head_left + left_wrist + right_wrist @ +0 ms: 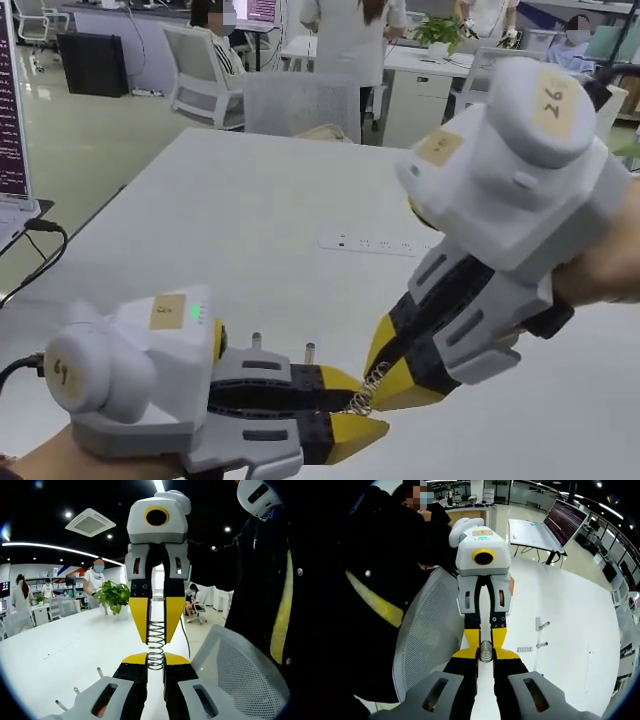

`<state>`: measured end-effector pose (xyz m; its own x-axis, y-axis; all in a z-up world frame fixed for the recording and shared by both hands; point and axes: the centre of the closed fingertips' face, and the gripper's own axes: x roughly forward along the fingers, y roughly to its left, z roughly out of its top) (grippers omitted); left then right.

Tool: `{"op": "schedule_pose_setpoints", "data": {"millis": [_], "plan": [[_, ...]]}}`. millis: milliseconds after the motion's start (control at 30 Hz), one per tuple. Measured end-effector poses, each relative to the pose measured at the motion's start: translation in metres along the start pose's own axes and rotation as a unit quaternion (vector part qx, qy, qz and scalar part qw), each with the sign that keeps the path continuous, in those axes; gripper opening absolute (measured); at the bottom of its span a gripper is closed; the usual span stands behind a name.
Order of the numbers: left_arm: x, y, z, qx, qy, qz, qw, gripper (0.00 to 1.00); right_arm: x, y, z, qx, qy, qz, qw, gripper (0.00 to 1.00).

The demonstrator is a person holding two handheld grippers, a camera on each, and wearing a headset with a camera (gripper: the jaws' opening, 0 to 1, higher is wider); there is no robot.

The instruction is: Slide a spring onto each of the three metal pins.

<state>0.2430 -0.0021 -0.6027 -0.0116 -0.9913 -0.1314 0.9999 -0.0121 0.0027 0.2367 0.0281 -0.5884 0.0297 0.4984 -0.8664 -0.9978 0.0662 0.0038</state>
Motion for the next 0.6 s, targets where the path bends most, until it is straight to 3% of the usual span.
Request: {"op": "schedule_pose_setpoints", "data": {"millis": [600], "plan": [[0.011,0.004,-0.005,-0.014,0.000,-0.001,0.9999,0.04,0.004,-0.006,-0.007,0.005,0.030,0.002,0.9995,0.08]]}}
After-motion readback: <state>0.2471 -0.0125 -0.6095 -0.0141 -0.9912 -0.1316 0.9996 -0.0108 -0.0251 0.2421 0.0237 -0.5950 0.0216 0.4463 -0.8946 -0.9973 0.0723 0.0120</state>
